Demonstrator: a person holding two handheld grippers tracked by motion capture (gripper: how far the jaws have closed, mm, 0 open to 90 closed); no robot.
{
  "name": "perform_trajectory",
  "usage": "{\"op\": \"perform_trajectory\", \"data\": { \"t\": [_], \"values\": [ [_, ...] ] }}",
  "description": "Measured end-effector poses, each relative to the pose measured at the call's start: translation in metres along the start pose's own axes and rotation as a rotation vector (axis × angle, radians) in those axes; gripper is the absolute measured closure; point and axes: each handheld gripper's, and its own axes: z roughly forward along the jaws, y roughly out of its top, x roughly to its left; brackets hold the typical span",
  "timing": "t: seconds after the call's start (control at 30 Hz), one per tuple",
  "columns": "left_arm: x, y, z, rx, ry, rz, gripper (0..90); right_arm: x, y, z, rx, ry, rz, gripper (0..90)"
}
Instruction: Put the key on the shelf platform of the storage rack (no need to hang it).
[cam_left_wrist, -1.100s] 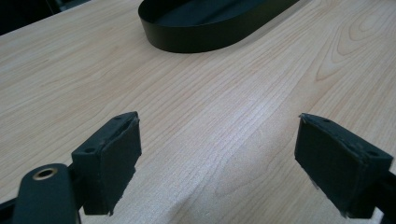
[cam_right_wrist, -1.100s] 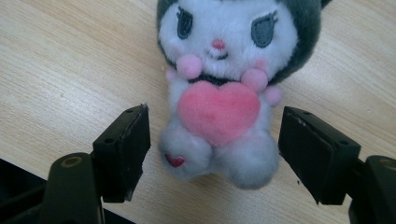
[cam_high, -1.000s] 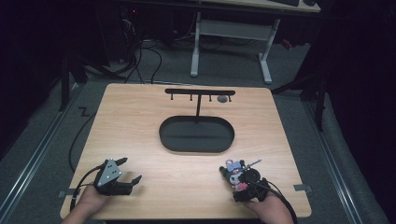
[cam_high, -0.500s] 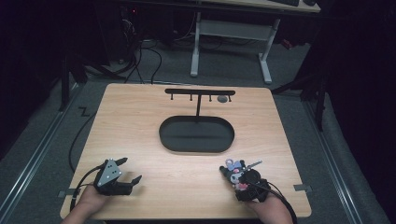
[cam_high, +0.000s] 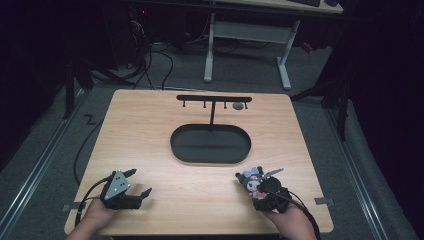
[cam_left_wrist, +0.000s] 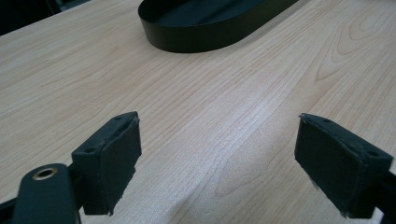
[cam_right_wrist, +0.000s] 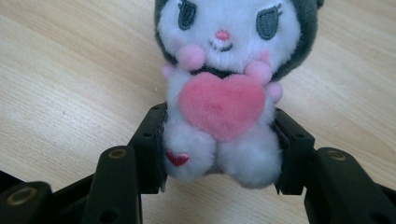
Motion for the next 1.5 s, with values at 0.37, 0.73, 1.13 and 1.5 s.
{"op": "perform_trajectory", "data": {
  "t": [0.37,0.73,1.13,1.5],
  "values": [
    [0.000,0.000,0.000,0.000,-0.001,0.000,15.5,0.001,0.008,-0.006,-0.016,0.001,-0.001,47.5],
    [0.001,0.000,-0.001,-0.009,-0.006,-0.011,15.5,0.004,0.019,-0.011,-0.038,0.004,-0.012,47.5],
    [0.006,0.000,-0.008,-0.078,-0.004,-0.037,15.5,0.004,0.030,-0.015,-0.063,0.017,-0.006,47.6],
    [0.012,0.007,-0.017,-0.157,0.017,-0.104,15.4,0.009,0.050,-0.013,-0.080,0.036,-0.005,47.6]
  ]
}}
